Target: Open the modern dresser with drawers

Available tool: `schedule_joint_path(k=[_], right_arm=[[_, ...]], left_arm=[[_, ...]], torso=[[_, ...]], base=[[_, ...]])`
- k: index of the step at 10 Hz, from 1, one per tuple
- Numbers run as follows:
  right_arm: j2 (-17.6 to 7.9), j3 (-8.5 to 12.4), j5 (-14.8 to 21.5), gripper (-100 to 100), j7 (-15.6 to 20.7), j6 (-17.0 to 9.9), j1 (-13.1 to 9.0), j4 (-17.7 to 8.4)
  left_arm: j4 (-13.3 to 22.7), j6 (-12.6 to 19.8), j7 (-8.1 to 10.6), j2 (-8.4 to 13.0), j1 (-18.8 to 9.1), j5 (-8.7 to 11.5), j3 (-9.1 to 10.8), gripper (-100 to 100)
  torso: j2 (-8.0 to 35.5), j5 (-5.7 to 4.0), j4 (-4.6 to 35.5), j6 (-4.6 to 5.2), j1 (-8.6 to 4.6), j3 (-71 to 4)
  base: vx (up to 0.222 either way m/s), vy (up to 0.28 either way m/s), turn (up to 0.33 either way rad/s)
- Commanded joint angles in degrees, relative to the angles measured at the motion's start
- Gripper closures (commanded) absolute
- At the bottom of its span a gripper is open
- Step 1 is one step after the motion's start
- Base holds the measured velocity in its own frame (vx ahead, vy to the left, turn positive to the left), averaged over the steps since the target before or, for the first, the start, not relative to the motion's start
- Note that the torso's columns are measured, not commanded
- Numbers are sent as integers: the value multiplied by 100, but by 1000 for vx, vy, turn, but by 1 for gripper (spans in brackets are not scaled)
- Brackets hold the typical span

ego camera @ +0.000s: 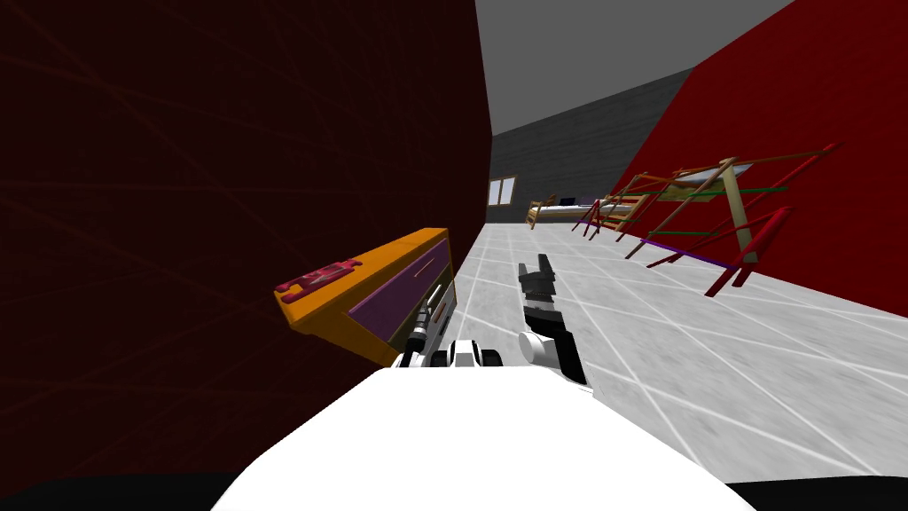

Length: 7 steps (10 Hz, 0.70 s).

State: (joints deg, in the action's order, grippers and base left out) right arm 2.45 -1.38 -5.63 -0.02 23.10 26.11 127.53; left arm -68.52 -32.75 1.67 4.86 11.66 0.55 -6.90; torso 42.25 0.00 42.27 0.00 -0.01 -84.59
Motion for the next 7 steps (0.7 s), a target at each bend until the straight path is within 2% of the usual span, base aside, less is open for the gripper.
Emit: schedule_joint_path(k=[1, 3, 5, 7], right_arm=[[0, 0, 0, 0, 0, 0, 0, 0], [2, -2, 0, 0, 0, 0, -1, 0], [2, -2, 0, 0, 0, 0, -1, 0], [1, -1, 0, 0, 0, 0, -1, 0]], left_arm=[[-45, 46, -24, -32, 1, -11, -12, 100], [-89, 93, -48, -64, 2, -21, -24, 100], [-149, 154, -81, -106, 3, -36, -41, 100], [-146, 153, -95, -131, 36, -44, -57, 100]], torso=[[1, 0, 0, 0, 0, 1], [20, -5, -6, -5, -30, 12], [15, -4, 0, 0, -19, 7], [-4, -1, 9, -2, 27, -3]], base=[[-68, -68, 17], [-74, -147, 7], [-69, -182, 21], [-30, -87, 6]])
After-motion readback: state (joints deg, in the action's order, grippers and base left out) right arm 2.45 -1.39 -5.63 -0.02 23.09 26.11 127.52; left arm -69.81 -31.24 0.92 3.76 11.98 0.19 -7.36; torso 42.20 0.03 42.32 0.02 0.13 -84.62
